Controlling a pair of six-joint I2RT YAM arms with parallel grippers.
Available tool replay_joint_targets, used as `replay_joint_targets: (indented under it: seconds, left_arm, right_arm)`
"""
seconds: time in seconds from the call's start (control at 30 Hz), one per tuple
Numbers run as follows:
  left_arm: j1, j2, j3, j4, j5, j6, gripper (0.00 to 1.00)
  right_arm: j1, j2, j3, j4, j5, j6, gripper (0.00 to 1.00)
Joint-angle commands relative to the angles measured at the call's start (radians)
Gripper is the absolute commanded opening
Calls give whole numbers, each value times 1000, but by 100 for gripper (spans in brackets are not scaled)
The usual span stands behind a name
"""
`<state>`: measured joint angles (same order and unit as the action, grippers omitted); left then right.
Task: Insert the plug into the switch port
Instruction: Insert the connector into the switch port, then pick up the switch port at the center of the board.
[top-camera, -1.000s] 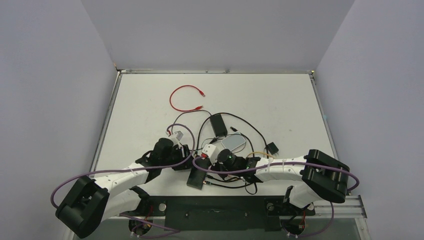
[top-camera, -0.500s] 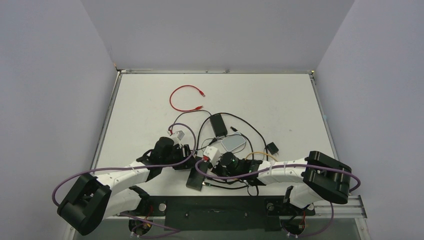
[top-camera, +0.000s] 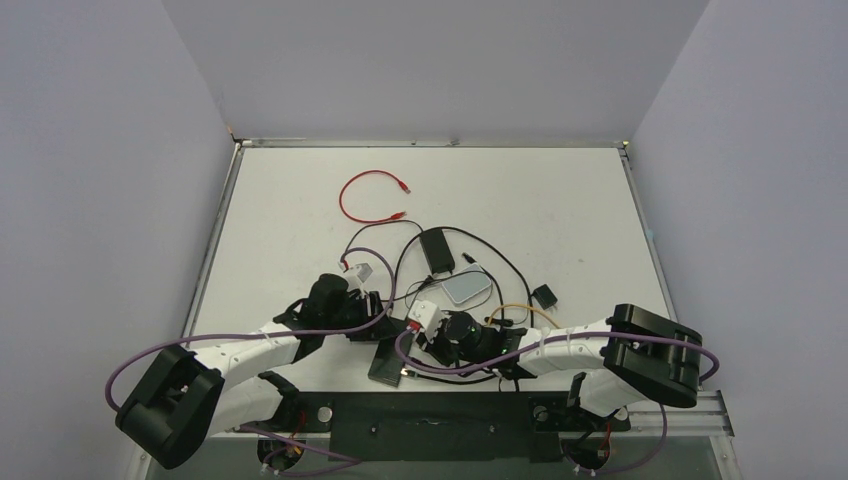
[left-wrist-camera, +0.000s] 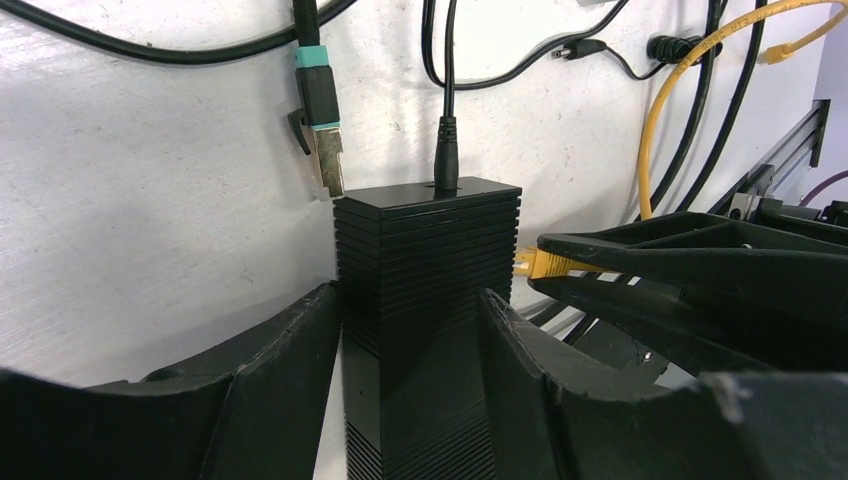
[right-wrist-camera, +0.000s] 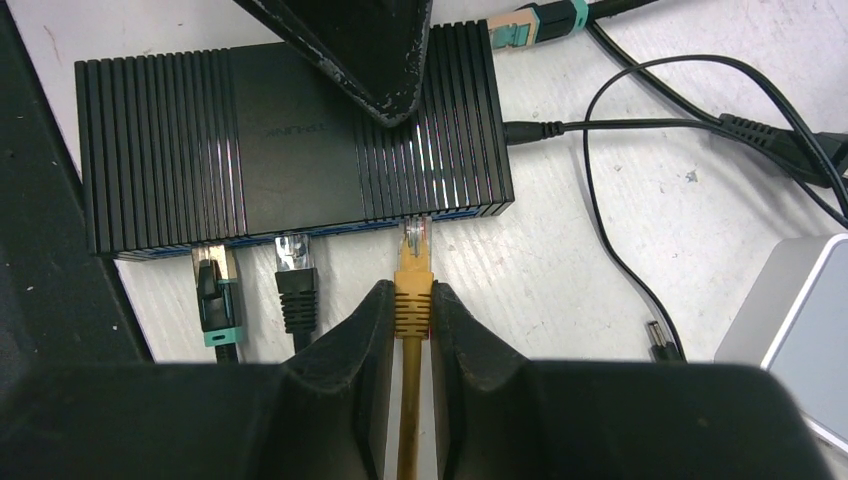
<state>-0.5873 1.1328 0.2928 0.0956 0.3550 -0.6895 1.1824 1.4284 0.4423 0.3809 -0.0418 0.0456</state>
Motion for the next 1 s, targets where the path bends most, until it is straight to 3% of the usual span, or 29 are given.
replay_joint_targets:
  seconds: [0.0,0.33,0.7,0.97]
  left_arm:
    - [4,-13,20,23,48,27,48]
    - [4,-20,3,23,83,25,46]
    - [5,-36,-16,20,102,15,44]
    - [-1,-33,-30,32,127,8,36]
  right_arm:
    - [18,-10,7,134,-24,-14,0]
    - [39,64,44,146,-2,-68,0]
    - [76,118,19,295,106,-59,0]
    - [81,98,29,349,146,-60,0]
